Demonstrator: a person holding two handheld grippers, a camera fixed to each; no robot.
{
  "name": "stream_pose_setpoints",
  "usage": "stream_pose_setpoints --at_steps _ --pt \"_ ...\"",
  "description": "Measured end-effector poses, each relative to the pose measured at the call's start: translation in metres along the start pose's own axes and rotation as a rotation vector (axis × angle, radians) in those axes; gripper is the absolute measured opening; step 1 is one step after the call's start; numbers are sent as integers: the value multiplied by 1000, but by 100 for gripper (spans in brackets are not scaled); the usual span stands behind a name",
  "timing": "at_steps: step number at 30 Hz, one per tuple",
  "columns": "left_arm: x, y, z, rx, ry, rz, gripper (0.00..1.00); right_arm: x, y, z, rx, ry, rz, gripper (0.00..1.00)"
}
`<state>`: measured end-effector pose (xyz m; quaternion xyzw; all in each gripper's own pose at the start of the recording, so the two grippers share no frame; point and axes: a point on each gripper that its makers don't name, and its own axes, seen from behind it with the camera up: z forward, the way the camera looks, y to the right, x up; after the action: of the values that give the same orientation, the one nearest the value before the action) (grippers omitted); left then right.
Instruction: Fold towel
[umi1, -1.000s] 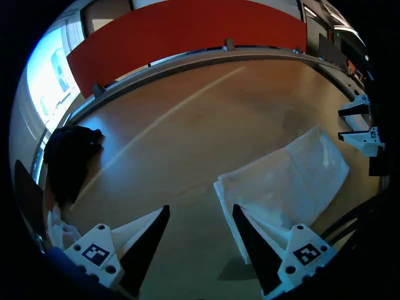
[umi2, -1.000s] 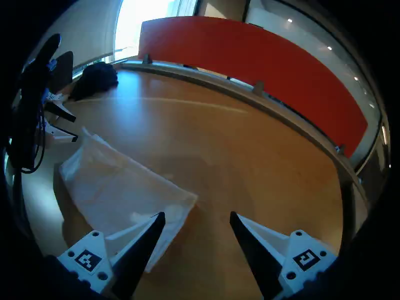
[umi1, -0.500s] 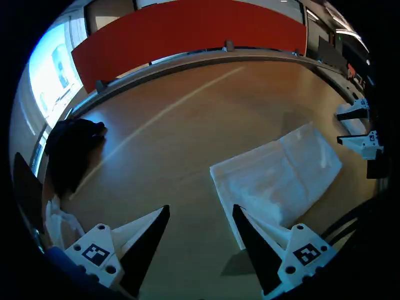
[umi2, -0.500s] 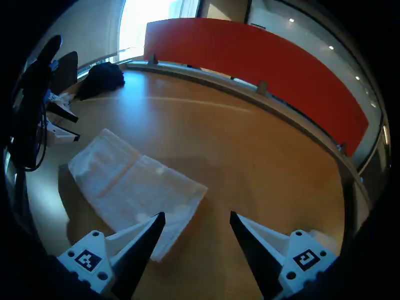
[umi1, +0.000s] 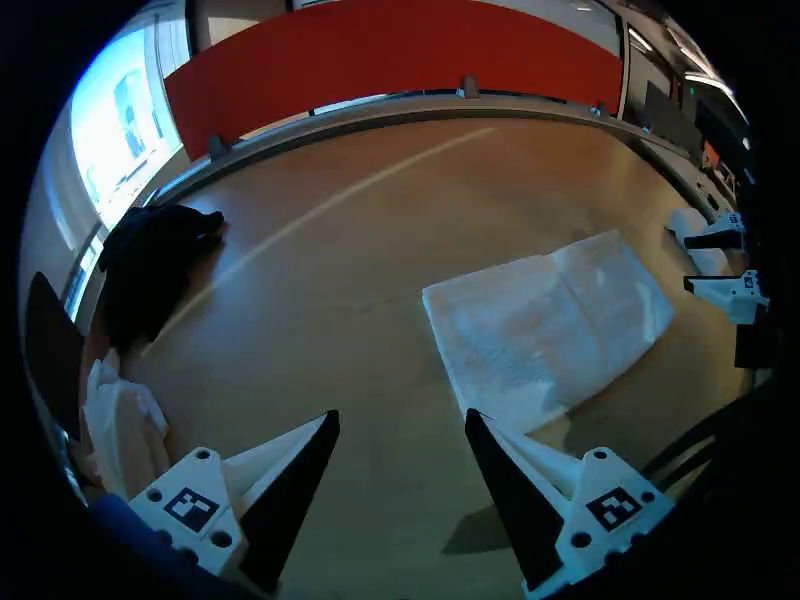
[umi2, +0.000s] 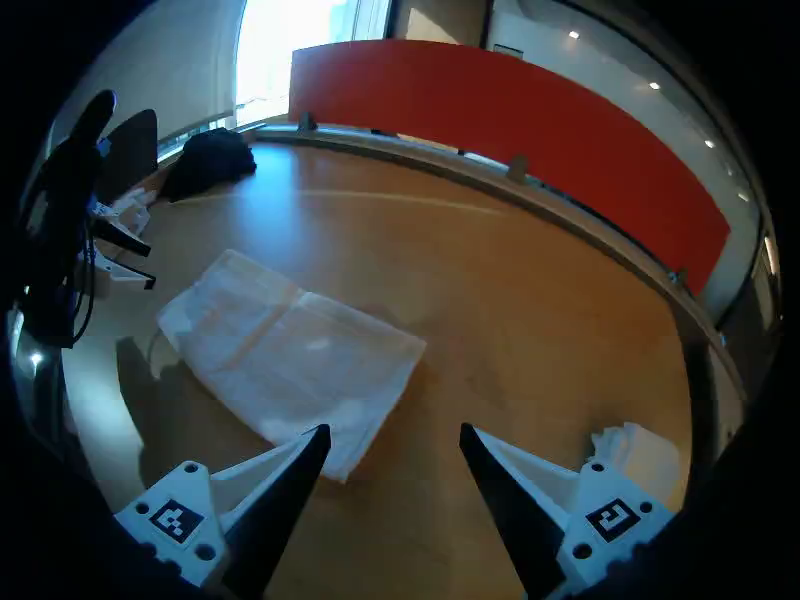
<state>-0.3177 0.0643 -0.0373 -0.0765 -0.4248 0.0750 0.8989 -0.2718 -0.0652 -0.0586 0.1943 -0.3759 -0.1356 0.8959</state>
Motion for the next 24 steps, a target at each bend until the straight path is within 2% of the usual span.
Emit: stream_pose_setpoints --at_steps 6,12,17,24 --pt "-4 -3 -6 12 7 -10 93 2 -3 -1 17 6 -17 100" --pt "-14 -9 -17 30 11 -40 93 0 -10 0 63 2 -55 100" --pt "-27 -20 -29 57 15 -82 93 -3 -19 0 118 -15 -99 100" --pt "-47 -36 -49 95 15 -145 93 -4 -25 2 159 -27 -152 100"
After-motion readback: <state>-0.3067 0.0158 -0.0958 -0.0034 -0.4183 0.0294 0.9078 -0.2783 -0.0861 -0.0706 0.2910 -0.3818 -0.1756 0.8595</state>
